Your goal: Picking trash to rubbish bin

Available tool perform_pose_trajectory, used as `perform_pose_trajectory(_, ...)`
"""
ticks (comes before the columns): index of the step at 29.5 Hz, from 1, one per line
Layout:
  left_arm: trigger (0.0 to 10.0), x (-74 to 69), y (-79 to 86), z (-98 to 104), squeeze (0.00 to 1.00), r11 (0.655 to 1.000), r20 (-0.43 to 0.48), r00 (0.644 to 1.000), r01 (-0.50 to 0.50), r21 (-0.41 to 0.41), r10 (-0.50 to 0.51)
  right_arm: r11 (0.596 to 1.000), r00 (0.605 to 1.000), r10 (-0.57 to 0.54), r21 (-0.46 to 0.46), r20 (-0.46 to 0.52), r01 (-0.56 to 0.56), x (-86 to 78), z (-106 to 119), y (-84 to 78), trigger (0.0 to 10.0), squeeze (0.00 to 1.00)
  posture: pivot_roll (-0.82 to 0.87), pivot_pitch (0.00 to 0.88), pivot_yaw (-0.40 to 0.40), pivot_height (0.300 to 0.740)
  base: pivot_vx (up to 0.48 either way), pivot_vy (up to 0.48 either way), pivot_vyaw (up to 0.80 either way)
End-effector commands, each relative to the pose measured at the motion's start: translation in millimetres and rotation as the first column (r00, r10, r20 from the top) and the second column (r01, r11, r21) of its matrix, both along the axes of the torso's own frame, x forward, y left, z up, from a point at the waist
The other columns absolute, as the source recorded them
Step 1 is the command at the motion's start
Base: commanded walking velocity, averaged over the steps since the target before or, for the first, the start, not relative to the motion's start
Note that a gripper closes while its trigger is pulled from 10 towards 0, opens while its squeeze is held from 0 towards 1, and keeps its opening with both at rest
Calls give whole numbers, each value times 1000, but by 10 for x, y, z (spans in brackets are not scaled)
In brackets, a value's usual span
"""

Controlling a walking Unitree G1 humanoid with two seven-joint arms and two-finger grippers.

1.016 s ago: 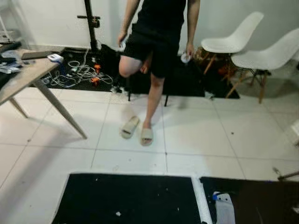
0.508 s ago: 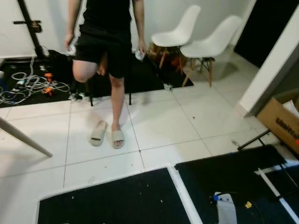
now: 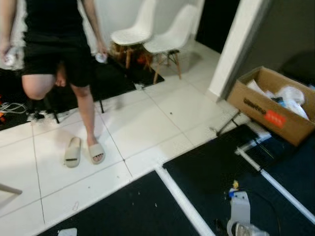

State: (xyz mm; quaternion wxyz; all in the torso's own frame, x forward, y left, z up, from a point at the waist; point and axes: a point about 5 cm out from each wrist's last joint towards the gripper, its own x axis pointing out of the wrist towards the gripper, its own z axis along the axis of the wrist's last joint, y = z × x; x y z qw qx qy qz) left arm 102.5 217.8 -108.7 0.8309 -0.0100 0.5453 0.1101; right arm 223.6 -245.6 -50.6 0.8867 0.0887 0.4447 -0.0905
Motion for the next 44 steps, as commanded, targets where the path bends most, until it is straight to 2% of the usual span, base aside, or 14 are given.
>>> perform_pose_trajectory(1,10000,-39,3,-10,0,1000,-19,1000,7,7,-7,995,995,32,89,95,-41,188,127,50,10000,0,-34,50,33,740,0,0,-781)
perform_pose_trajectory(10,10000,-128,239,18,0,987,-54,992,-105,119,111,977,974,72,183,216,-113,454,361,60,10000,0,-46,50,37,740,0,0,-778)
perform_pose_trajectory(12,10000,-135,521,107,0,946,-19,977,-201,253,213,980,968,53,173,246,-98,531,434,31,10000,0,-45,51,38,740,0,0,-775)
perform_pose_trajectory(14,10000,-114,608,146,0,929,7,971,-231,289,239,982,967,50,166,251,-94,548,448,28,10000,0,-45,51,38,740,0,0,-775)
perform_pose_trajectory(16,10000,15,727,234,0,907,94,962,-275,320,258,984,965,49,155,256,-91,575,467,37,10000,0,-37,52,36,740,0,0,-775)
perform_pose_trajectory(18,10000,330,775,373,0,907,254,938,-307,288,237,982,960,49,161,276,-96,626,500,78,10000,0,-31,54,34,740,0,0,-775)
perform_pose_trajectory(19,10000,330,775,373,0,907,254,938,-307,288,237,982,960,49,161,276,-96,626,500,78,10000,0,-31,54,34,740,0,0,-775)
perform_pose_trajectory(21,10000,668,768,538,0,919,357,930,-218,329,92,981,955,51,164,292,-102,671,526,127,10000,0,-29,53,34,740,0,0,-778)
perform_pose_trajectory(25,10000,1023,632,691,0,937,456,890,-148,317,-14,982,946,37,163,323,-94,741,578,172,10000,0,-24,54,35,740,0,0,-775)
perform_pose_trajectory(30,10000,1214,371,718,0,976,519,853,-71,205,-47,982,932,9,172,363,-76,821,651,200,10000,0,-24,54,35,740,0,0,-775)
perform_pose_trajectory(32,10000,1346,-61,704,0,979,548,813,138,150,-199,982,918,-6,175,397,-70,904,724,251,10000,0,-25,59,32,740,0,0,-775)
perform_pose_trajectory(36,10000,1370,-233,695,0,973,563,794,197,118,-229,983,916,9,165,402,-82,924,735,291,10000,0,-27,60,32,740,0,0,-775)
perform_pose_trajectory(38,10000,1363,-502,660,0,933,544,761,331,141,-353,978,909,108,123,404,-171,949,726,460,10000,0,-24,59,32,740,0,0,-775)
perform_pose_trajectory(44,10000,1368,-421,663,0,945,552,775,319,77,-307,947,875,219,124,432,-298,982,726,793,10000,0,-11,57,36,740,0,0,-776)
